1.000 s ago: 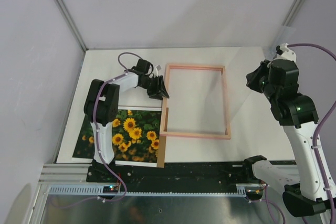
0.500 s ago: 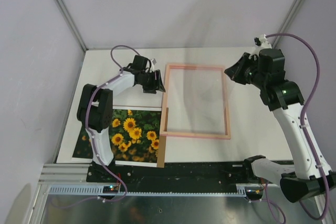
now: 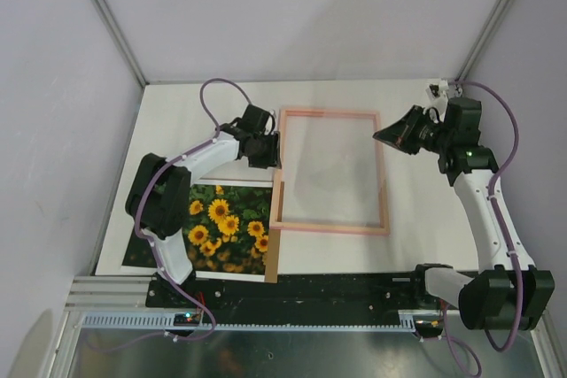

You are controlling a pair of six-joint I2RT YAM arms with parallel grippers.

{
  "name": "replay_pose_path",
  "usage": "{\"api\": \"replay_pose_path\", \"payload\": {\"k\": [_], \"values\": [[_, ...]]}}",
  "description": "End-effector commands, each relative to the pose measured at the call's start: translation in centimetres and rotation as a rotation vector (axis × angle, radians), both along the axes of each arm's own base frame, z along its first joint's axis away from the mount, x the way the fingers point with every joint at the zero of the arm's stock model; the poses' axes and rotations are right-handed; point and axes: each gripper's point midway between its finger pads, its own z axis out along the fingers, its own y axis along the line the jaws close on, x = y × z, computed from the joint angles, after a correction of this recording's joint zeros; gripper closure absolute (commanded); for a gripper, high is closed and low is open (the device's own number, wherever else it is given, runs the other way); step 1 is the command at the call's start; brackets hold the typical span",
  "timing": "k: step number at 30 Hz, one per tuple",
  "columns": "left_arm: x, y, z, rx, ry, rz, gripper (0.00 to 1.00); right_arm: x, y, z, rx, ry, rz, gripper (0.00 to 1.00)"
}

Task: Put the photo into the frame
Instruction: Place the frame body at the center of the board, then move the frame body to the center of the board.

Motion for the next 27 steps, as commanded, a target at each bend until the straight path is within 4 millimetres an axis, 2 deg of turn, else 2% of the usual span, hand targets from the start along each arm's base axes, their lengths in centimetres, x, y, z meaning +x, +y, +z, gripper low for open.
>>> {"api": "replay_pose_path", "payload": {"k": [1,9,15,22,24,27], "values": [[0.3,0.3,0.0,0.039,-0.02,0.033,0.51,-0.5,0.7,1.7,0.112,-0.061,0.102,1.0],[0.0,0.0,-1.7,0.109,0.006,-0.01,0.56,-0.4,-0.4,0.4,0.126,-0.02,0.078,1.0],[0.3,-1.1,-2.4,0.128,0.016,-0.056,0.51,-0.5,-0.5,-0.5,0.118,-0.006,0.076,1.0],[1.1,-1.6,-3.1,0.158,0.021,-0.069,0.53,-0.3,-0.5,-0.9,0.115,-0.004,0.085,1.0],[1.3,-1.8,-3.3,0.163,0.025,-0.074,0.55,-0.3,-0.4,-1.0,0.115,-0.003,0.087,1.0],[1.5,-1.9,-3.4,0.168,0.026,-0.081,0.65,-0.2,-0.4,-1.1,0.113,-0.003,0.09,1.0]]}}
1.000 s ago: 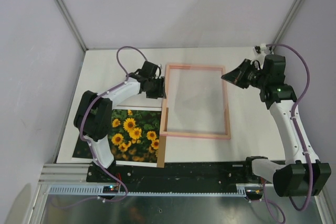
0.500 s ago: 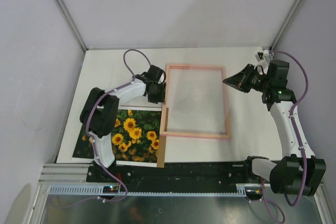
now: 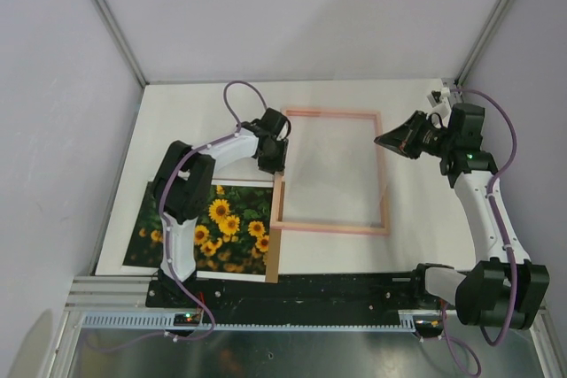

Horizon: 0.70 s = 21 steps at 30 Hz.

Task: Put the photo into the frame
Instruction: Move the frame body to the center of the board.

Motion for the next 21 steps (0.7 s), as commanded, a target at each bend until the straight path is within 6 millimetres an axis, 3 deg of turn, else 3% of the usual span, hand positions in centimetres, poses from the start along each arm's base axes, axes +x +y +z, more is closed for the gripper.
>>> {"api": "replay_pose_path", "payload": {"k": [1,4,6,13,21], "values": [[1.4,-0.4,1.3,0.017,-0.048,-0.03,0.7,0.3,0.3,1.0,0.005,-0.067,0.038,1.0],[1.8,-0.5,2.2,0.018,-0.067,-0.052,0.92,0.4,0.3,1.0,0.006,-0.07,0.041,1.0],[1.8,-0.5,3.0,0.02,-0.078,-0.07,0.98,0.4,0.3,1.1,0.008,-0.07,0.041,1.0],[0.7,0.2,5.4,0.012,-0.097,-0.094,1.0,0.2,0.6,1.5,0.026,-0.074,0.055,1.0],[-1.5,2.7,5.1,0.044,-0.067,-0.012,1.0,-0.5,2.1,1.1,0.068,-0.054,0.103,1.0]]}}
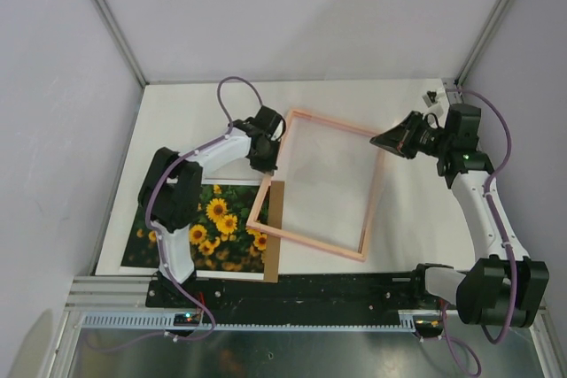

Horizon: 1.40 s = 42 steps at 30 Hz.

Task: Put the photo into the frame
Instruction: Move the frame body to the center of the board, then place the glass panel at the frame body.

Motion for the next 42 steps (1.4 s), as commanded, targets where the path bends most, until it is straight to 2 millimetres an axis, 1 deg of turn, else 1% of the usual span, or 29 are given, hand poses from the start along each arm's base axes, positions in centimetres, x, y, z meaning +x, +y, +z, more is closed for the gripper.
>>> {"api": "replay_pose_path", "payload": {"k": [1,4,8,11,15,18,20,21,23,26,28,30,32,34,37,38,42], "values": [[-0.9,1.5,2.4,-0.011,-0.043,0.047,1.0,-0.6,1.6,0.6,0.052,-0.027,0.068,1.0],[-2.0,2.5,1.9,0.002,-0.027,0.08,1.0,-0.7,2.4,0.3,0.077,-0.01,0.086,1.0],[-3.3,3.5,1.2,0.021,-0.011,0.108,1.0,-1.5,4.7,-0.1,0.088,0.008,0.14,1.0],[-4.2,4.2,0.5,0.032,0.005,0.128,1.0,-2.0,5.8,-0.7,0.09,0.028,0.157,1.0],[-5.4,4.9,-0.3,0.034,0.02,0.144,1.0,-2.6,6.3,-1.5,0.108,0.055,0.157,1.0],[-5.9,5.0,-0.6,0.032,0.026,0.142,1.0,-3.0,6.5,-2.4,0.114,0.082,0.157,1.0],[-6.2,5.2,-0.9,0.035,0.032,0.141,0.96,-3.3,6.6,-3.0,0.119,0.101,0.159,1.0],[-6.3,5.2,-1.0,0.034,0.033,0.139,0.91,-3.4,6.5,-3.1,0.121,0.104,0.158,1.0],[-6.3,5.1,-0.8,0.029,0.028,0.134,0.8,-3.6,6.5,-3.7,0.13,0.121,0.152,1.0],[-6.1,5.1,-0.2,0.02,0.012,0.123,0.57,-3.8,6.6,-4.1,0.147,0.132,0.151,1.0],[-5.8,5.1,0.5,0.013,-0.006,0.118,0.44,-4.0,6.6,-4.4,0.153,0.144,0.152,1.0],[-5.4,5.3,1.2,0.004,-0.026,0.119,0.36,-4.1,6.6,-4.7,0.153,0.149,0.153,1.0],[-5.1,5.5,2.0,-0.004,-0.045,0.124,0.31,-4.2,6.7,-4.8,0.154,0.154,0.16,1.0],[-4.7,5.9,2.8,-0.012,-0.06,0.137,0.29,-4.3,6.7,-5.0,0.155,0.16,0.163,1.0],[-4.3,6.6,3.7,-0.02,-0.082,0.161,0.29,-4.5,6.7,-5.3,0.161,0.175,0.165,1.0],[-4.2,6.9,3.9,-0.018,-0.088,0.167,0.3,-4.4,6.8,-5.0,0.167,0.162,0.168,1.0],[-4.2,8.0,3.7,0.008,-0.092,0.189,0.32,-4.1,7.2,-4.8,0.191,0.159,0.174,1.0]]}}
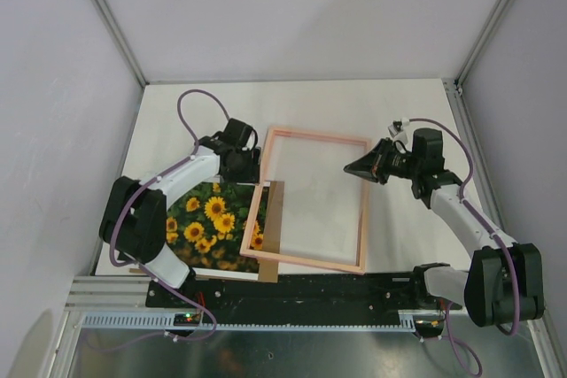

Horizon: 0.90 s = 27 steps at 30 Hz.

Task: Put the photo into the frame
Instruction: Place the glass panel at the frame body.

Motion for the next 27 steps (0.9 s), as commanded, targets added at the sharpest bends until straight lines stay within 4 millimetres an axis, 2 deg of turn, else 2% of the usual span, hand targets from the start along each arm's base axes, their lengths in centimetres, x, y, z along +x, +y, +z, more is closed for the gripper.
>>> {"api": "replay_pose_path", "payload": {"k": [1,7,16,27], "values": [[0.9,1.2,1.8,0.023,-0.06,0.014,0.33,0.0,0.9,2.0,0.057,-0.069,0.038,1.0],[0.7,1.4,1.1,0.022,-0.042,0.019,0.37,0.6,1.8,2.3,0.086,-0.065,0.041,1.0],[0.7,1.5,1.2,0.018,-0.039,0.015,0.41,1.2,1.9,2.5,0.104,-0.068,0.031,1.0],[0.7,1.3,0.8,0.014,-0.027,0.011,0.44,1.3,-0.2,2.8,0.079,-0.073,-0.016,1.0]]}}
